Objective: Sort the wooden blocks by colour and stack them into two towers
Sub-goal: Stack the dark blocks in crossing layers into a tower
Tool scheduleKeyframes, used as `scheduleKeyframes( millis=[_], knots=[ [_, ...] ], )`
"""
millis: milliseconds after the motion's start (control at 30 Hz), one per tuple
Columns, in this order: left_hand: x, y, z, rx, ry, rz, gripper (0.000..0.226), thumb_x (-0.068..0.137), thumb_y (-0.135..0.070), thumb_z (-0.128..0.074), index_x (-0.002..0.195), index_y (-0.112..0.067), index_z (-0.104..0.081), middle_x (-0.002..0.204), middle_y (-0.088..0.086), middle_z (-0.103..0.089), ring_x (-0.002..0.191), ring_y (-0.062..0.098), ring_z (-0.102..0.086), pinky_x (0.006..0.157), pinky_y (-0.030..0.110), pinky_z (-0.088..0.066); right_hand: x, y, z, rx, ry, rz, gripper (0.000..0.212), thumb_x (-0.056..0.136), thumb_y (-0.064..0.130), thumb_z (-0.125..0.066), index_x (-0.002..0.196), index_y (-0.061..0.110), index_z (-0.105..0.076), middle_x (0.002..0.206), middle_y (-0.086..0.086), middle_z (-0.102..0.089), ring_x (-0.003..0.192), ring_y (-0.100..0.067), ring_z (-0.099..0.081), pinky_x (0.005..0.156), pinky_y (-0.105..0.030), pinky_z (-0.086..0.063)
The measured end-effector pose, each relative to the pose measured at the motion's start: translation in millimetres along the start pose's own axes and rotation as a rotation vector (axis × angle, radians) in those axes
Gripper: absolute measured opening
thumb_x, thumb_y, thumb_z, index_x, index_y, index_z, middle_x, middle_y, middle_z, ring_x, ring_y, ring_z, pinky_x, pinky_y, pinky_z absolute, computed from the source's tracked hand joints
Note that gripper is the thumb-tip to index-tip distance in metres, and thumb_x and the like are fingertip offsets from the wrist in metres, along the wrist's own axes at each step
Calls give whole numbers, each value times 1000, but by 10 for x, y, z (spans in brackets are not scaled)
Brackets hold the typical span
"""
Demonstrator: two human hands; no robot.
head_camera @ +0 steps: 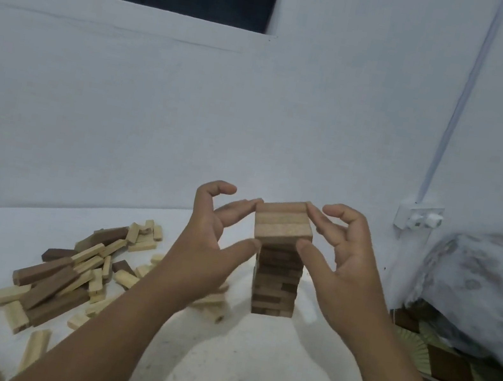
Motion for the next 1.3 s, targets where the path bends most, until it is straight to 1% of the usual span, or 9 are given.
scheduleKeyframes(
  millis=[167,400,567,700,833,967,1100,1167,1300],
  knots=[
    [304,147,-114,30,8,42,57,94,-12,-62,124,-45,-27,129,-31,-60,136,2,-42,116,48,-27,200,-249,-24,-20,-2,-83,43,98,31,-55,127,51,-32,133,33,-55,128,7,-39,82,-12,-40],
    [484,297,-180,25,-5,99,59,94,-10,-61,127,-44,-26,128,-29,-61,134,6,-43,106,37,-27,308,-498,-71,-37,0,-176,50,96,43,-52,133,60,-22,131,41,-51,140,-15,-30,112,-49,-29],
    [492,335,-203,-2,-15,120,66,92,-13,-64,133,-46,-24,137,-25,-56,122,0,-47,101,36,-26,297,-551,-71,-62,10,-229,53,94,49,-53,133,63,-21,132,40,-51,142,-15,-28,114,-50,-26],
    [440,340,-263,-171,-8,150,80,80,-32,-67,143,-51,-21,157,-20,-30,138,4,-29,104,34,-20,258,-521,-62,25,10,-272,52,95,58,-44,138,67,-18,146,40,-28,145,-2,-22,121,-52,-13],
    [267,374,-428,-124,-38,270,66,89,-77,-22,151,-55,-9,162,-26,-8,148,1,-7,116,38,-10,212,-565,-114,62,-11,-422,72,81,75,-10,150,55,-13,160,24,-13,149,-9,-15,118,-40,-13],
    [193,340,-585,-222,-50,381,75,79,-75,3,149,-56,-15,159,-24,-19,146,4,-18,118,42,-14,193,-599,-274,202,16,-534,80,77,78,0,150,52,-21,159,15,-26,148,-14,-23,117,-41,-18],
    [218,211,-695,-215,-24,344,48,95,-60,3,95,-60,-45,78,-45,-55,61,-28,-51,64,-4,-37,192,-639,-334,246,43,-541,81,77,78,0,149,51,-25,156,13,-35,142,-13,-33,105,-29,-29],
    [232,237,-727,-204,-15,333,51,96,-60,0,94,-56,-51,69,-35,-61,53,-28,-51,42,-3,-37,174,-631,-358,241,64,-548,83,74,80,-4,148,51,-29,150,14,-42,129,-8,-43,87,-15,-38],
    [258,294,-708,-212,-44,315,47,96,-60,-2,100,-53,-49,77,-29,-63,58,-29,-53,42,-2,-38,167,-610,-383,211,85,-535,82,76,81,-5,146,51,-34,141,17,-51,118,-4,-50,63,-13,-40]
  ],
)
Point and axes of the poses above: each hand's wrist, its own x-axis towards the middle knuckle, its own z-axis out of the back of the hand, y = z × x, the point moved 8 cm from there along x, towards the middle knuckle
